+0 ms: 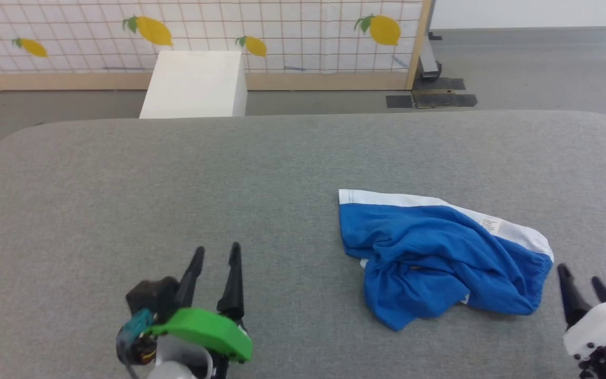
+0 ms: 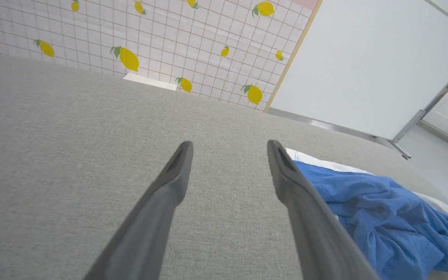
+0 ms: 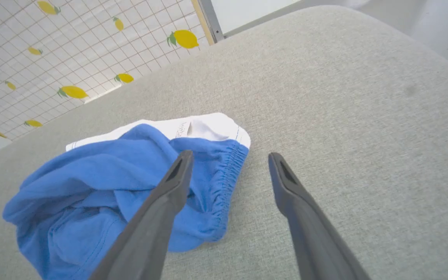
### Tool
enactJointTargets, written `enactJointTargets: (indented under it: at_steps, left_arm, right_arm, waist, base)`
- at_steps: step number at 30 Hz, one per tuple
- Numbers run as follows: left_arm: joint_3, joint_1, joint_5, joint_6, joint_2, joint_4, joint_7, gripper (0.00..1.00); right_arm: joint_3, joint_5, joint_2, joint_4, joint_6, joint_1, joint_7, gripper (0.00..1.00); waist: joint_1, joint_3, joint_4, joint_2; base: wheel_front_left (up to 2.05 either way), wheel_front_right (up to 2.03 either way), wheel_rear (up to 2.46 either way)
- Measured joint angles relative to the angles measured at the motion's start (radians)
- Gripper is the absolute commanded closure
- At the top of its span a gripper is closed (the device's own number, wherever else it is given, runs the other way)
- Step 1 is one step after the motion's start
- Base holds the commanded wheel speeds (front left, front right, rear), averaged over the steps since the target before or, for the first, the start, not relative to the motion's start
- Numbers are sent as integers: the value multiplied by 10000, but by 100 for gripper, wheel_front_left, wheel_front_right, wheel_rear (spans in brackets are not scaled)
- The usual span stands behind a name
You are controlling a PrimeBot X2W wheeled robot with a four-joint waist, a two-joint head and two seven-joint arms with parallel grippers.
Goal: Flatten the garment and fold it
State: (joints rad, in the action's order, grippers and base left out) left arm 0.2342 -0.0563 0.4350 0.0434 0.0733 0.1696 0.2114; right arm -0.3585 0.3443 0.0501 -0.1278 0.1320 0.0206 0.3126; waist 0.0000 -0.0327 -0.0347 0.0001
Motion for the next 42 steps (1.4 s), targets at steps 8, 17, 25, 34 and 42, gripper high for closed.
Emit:
enactJointTargets:
  at_steps: [8,17,25,34,42]
  left_arm:
    - [341,-2561,972,213,-98,982,-3513,0]
    - [1519,-5144,752,721,-109,2769,-7260,0]
    - [2052,-5411,539,616,-81,3649,-8019,0]
    - [2272,-5379,1179,190,-146,3636,-8084,100]
    - [704,-4777,2291,499,-69,2694,-6385,100]
  right_arm:
    - [165,196,-8,343,0,152,-403,0]
    - [819,550,-4,121,0,428,-637,0]
    - [1024,681,-2,-401,0,536,-1110,0]
    - [1189,688,-4,-769,0,633,-1331,0]
    - [1218,508,-4,-757,0,604,-1264,0]
  waist:
    - [0,-196,682,0]
    - [1,-1096,1671,0]
    - [1,-1998,2460,0]
    - [1,-2437,2550,0]
    - [1,-2085,1891,0]
  base:
    - [0,0,0]
    - [0,0,0]
    - [0,0,0]
    - [0,0,0]
    - [0,0,0]
